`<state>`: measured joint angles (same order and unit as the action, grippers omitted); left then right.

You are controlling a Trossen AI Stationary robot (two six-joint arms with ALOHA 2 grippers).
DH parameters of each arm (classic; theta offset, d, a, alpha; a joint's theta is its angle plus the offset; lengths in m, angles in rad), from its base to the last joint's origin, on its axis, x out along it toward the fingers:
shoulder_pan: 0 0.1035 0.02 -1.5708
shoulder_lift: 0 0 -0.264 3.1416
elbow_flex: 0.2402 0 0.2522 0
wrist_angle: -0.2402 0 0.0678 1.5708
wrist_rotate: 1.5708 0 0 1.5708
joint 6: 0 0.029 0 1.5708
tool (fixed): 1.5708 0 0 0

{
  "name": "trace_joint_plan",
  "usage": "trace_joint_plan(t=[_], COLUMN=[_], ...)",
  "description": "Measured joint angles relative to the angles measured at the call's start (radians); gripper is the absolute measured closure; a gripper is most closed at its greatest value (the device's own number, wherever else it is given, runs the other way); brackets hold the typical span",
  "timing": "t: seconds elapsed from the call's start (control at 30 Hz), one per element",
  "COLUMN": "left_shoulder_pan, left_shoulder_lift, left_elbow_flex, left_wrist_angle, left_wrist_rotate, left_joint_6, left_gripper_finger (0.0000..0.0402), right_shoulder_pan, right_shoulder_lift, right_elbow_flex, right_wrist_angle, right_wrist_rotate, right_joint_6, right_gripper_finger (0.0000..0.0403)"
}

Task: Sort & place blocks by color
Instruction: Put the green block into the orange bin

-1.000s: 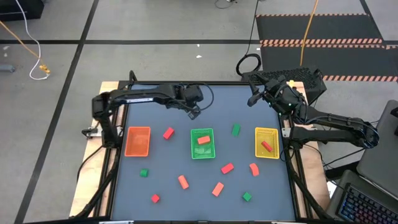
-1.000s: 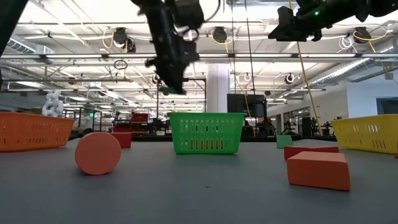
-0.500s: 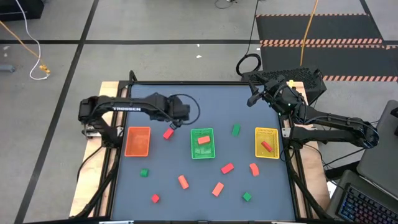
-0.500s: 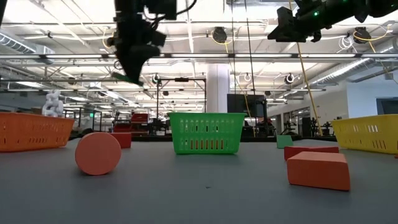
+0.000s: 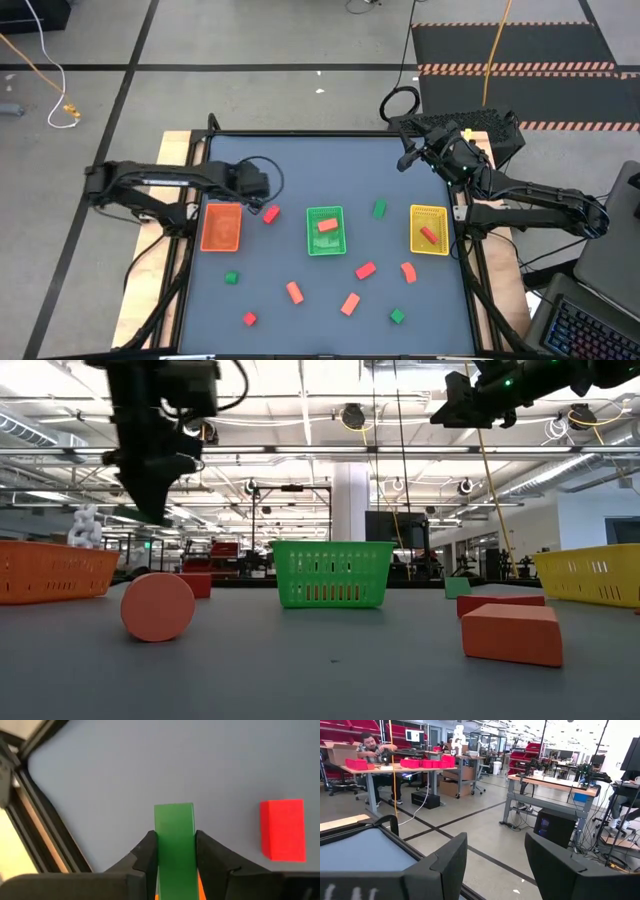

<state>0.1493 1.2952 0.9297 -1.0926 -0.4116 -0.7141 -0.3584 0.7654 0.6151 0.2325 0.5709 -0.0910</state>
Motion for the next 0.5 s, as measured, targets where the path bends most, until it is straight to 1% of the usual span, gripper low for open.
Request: trace_joint_plan(t=[0.13, 0.23, 0.33, 0.5], left_shoulder_pan=[-0.008, -0.038, -0.08, -0.159], left_shoulder_lift=[-0.115, -0.164, -0.181, -0.169], left_elbow_flex=[-0.073, -0.112, -0.136, -0.138], left_wrist_angle=[-0.004, -0.005, -0.017, -0.061], left_wrist_rotate=[0.023, 0.032, 0.055, 0.078], left_joint_6=[-0.069, -0.125, -0.174, -0.278], left_gripper_finger=[0.0292, 0.0292, 0.0296, 0.0297], right_shoulder_pan=[0.0, 0.0, 0.0, 0.0], right_shoulder_lift=[0.0, 0.0, 0.0, 0.0], right_elbow_flex=[0.0, 0.0, 0.0, 0.0], right_wrist_angle=[0.002, 0.002, 0.003, 0.001], right_wrist_rotate=[0.0, 0.0, 0.0, 0.0], right_joint_6=[0.0, 0.011, 0.026, 0.026], right_gripper_finger=[0.0206, 0.0206, 0.0206, 0.0206])
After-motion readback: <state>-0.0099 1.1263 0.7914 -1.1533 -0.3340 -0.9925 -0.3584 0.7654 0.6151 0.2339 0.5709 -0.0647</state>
